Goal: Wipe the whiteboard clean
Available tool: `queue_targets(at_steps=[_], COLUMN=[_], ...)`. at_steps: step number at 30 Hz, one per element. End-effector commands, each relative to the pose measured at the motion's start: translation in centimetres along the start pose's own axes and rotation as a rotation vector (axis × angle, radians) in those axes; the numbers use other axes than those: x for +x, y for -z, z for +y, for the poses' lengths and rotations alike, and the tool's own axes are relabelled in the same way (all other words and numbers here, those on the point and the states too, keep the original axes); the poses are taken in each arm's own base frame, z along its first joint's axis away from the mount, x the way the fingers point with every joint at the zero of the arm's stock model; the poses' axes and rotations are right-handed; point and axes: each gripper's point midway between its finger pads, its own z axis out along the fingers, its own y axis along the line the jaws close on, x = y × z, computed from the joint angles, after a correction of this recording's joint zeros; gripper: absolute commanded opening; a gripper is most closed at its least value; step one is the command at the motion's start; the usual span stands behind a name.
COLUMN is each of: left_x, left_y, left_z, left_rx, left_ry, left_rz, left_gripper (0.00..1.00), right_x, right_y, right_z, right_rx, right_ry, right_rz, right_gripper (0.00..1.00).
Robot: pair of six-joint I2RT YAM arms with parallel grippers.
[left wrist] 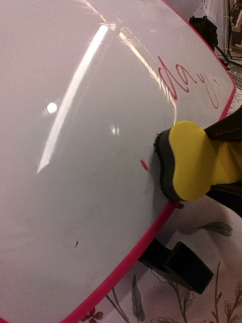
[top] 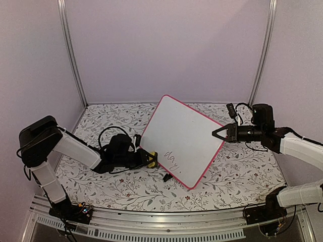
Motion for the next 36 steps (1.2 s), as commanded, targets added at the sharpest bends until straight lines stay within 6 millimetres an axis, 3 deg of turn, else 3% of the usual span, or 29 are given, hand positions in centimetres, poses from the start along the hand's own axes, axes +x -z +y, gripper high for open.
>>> queue_targets(at_steps=[1,6,10,18,22,27,32,36], left_x=[3.6,4.5,3.6,-3.4,-5.1,-5.1,-3.6,-2.2], left_y=[-0.9,-0.4,0.6,4.6,4.2,2.1,0.5,0.2], left_z=[-0.4,-0.9,-1.6,-2.7,-1.7,-0.6,-0.1,0.7], left_rx=[-0.004,-0.024,-0.033,-0.118,-0.147,-0.206,-0.189,-0.202], left_ry=[0.011,-0.001,-0.018,-0.107,-0.122,-0.143,-0.129,-0.099], left_rz=[0.101,0.106,0.068,-0.143,-0.136,-0.081,0.005,0.048], left_gripper=[0.00,0.00,0.00,0.00,0.00,0.00,0.00,0.00], right_x=[-2.5,-2.4,-2.4,-2.3,-2.3,-2.4,-2.4,-2.4], right_y=[0.4,0.3,0.3,0.3,0.3,0.4,0.5,0.5], right_z=[2.6,2.4,2.4,2.3,2.3,2.4,2.5,2.6], right_rx=[-0.077,-0.076,-0.076,-0.073,-0.074,-0.073,-0.074,-0.075], right_ry=[0.124,0.122,0.119,0.119,0.118,0.120,0.122,0.121], right_rz=[-0.081,-0.079,-0.076,-0.078,-0.077,-0.081,-0.082,-0.083], right_gripper=[0.00,0.00,0.00,0.00,0.00,0.00,0.00,0.00])
